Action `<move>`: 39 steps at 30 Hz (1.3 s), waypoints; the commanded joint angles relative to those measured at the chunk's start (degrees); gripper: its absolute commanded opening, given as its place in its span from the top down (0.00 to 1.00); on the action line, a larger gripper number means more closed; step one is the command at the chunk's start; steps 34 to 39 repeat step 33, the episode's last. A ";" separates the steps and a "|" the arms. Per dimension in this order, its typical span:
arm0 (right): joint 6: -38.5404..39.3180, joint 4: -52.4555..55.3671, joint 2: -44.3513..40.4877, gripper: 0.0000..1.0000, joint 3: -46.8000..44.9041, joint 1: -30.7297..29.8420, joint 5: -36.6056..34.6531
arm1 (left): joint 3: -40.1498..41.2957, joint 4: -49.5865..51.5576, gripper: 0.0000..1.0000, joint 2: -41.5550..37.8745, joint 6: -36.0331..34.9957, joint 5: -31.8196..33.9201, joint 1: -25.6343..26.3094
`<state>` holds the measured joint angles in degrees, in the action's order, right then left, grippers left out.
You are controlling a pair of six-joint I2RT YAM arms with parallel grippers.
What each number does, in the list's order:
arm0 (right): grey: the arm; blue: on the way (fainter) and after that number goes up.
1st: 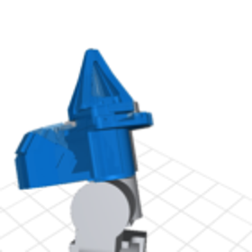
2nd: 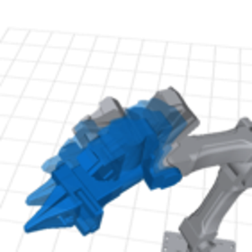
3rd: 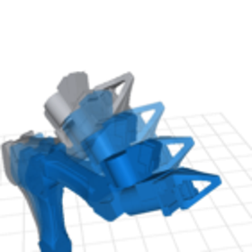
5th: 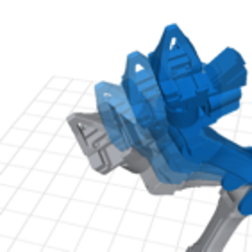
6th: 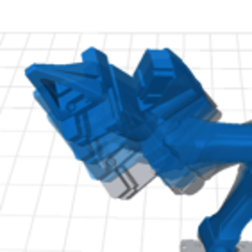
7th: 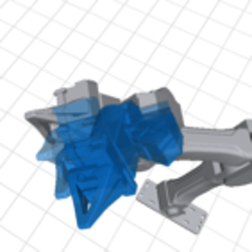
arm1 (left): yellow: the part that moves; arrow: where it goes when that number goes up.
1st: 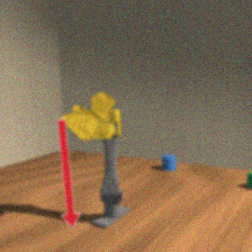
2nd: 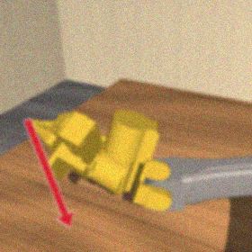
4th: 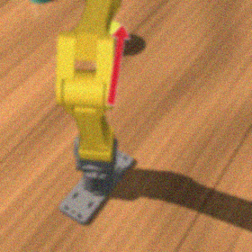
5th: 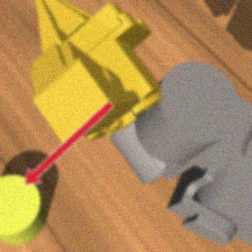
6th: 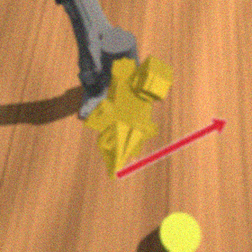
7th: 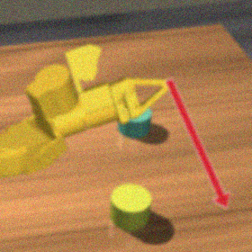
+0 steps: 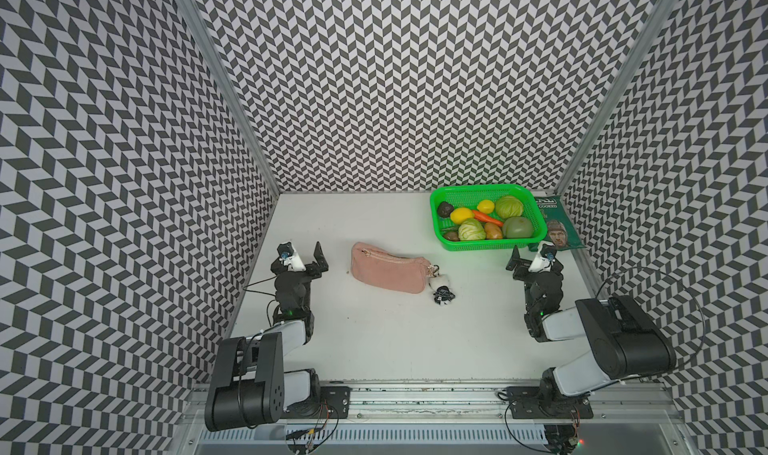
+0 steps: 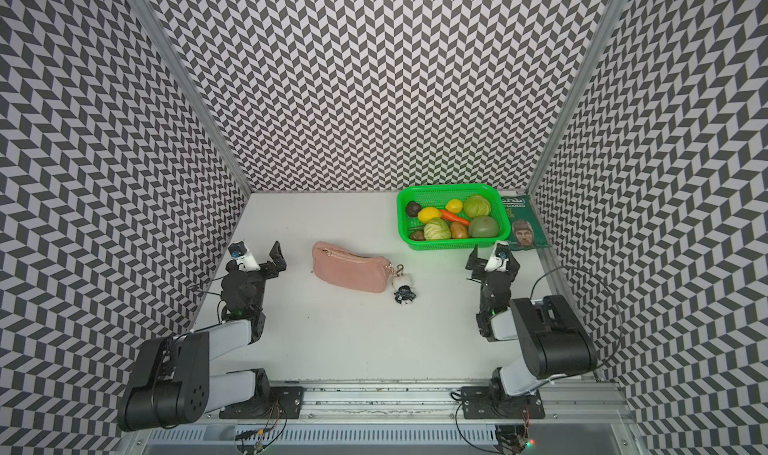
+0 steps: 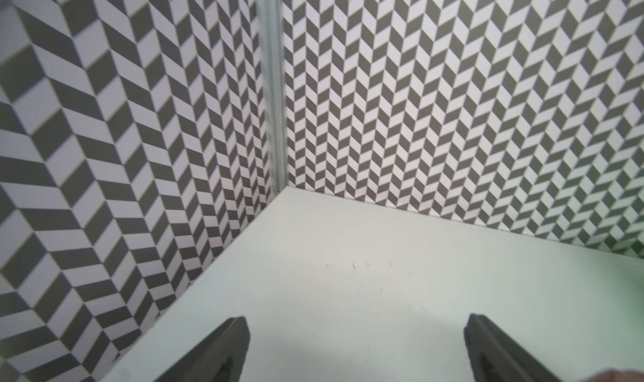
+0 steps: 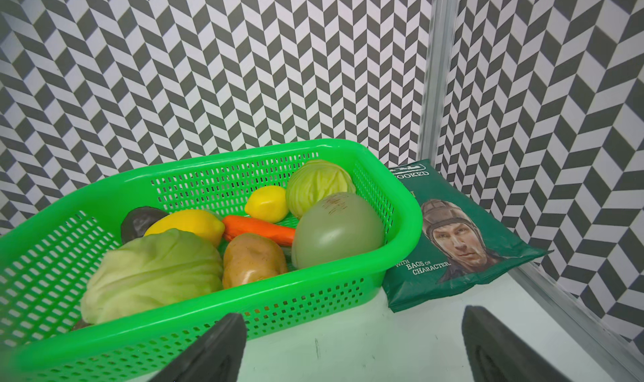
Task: Remove the decoration from the bag
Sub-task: Reset both arms
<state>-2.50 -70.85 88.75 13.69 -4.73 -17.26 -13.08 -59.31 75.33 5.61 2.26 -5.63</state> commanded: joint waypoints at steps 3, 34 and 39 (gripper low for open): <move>0.16 -0.22 -0.83 0.00 1.00 0.25 1.08 | 0.56 -12.19 0.03 9.33 -2.31 -6.04 1.80; 0.28 -0.16 -1.19 0.00 0.85 0.23 1.17 | -2.52 -9.88 0.00 13.61 -5.43 -1.47 5.52; 0.28 -0.16 -1.19 0.00 0.85 0.23 1.17 | -2.52 -9.88 0.00 13.61 -5.43 -1.47 5.52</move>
